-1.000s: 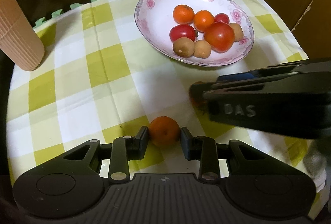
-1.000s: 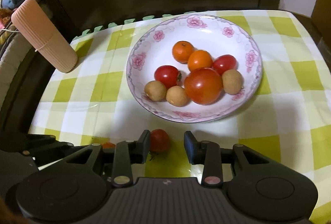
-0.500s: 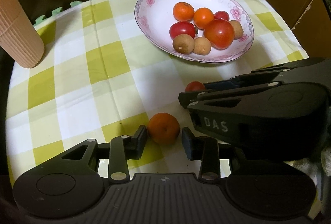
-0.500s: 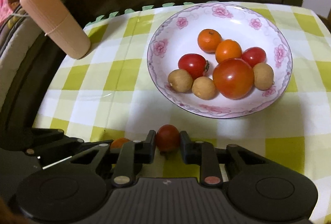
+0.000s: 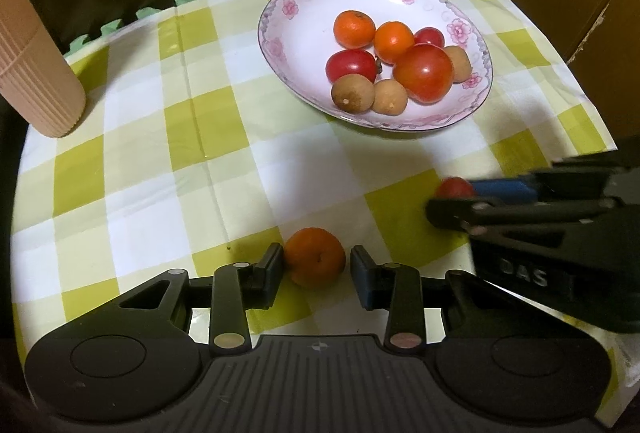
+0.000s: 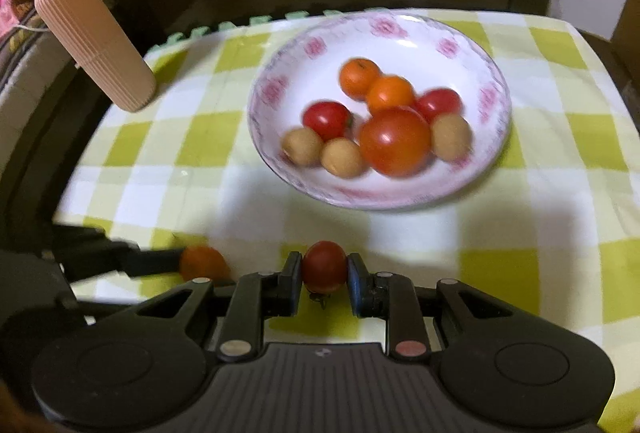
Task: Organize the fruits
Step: 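Grasp the red tomato with the right gripper while the left grasps the tangerine, then lift the tangerine and red tomato and carry both over the bowl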
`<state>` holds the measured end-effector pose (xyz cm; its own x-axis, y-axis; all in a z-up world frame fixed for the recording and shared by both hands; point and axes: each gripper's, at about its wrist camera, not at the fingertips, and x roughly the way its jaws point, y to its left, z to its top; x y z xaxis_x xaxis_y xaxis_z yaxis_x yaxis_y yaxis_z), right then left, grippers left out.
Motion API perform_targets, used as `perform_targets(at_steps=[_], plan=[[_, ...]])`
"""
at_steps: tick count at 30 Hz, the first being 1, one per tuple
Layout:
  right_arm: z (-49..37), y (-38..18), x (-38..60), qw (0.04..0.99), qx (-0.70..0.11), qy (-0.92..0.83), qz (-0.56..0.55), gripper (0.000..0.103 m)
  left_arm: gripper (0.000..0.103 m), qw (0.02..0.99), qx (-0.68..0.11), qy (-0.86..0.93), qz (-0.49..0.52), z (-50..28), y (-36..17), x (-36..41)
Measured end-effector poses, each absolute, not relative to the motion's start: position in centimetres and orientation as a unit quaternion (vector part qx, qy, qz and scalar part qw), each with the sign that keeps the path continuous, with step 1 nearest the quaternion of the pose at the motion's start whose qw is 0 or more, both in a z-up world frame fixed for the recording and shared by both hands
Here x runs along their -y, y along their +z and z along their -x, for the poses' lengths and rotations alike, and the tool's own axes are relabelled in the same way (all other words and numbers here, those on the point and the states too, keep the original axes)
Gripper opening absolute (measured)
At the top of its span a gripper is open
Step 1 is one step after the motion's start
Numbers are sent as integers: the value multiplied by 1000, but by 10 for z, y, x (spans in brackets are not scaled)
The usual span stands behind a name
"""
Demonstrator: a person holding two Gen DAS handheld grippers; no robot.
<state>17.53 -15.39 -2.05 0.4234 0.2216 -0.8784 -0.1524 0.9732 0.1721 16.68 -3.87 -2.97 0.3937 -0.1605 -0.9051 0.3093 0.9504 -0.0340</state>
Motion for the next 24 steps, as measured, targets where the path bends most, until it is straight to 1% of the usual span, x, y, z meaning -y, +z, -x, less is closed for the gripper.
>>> perform_targets(at_steps=[6,9,13,24], plan=[[-167,-22,166,842,-529,96,-33,23,45,835,-529,-136,-69,-166,-31,40],[-166,-20,165,844,-527,98,-29,23,41,838,-524,-131,-80,-163,-31,42],[-165,-22,163,844,-527,95,-16,23,41,838,-525,-126,-75,-161,-30,40],[-157,-13,160,848,-521,98,-13,23,41,842,-519,-136,-63,-155,-19,40]])
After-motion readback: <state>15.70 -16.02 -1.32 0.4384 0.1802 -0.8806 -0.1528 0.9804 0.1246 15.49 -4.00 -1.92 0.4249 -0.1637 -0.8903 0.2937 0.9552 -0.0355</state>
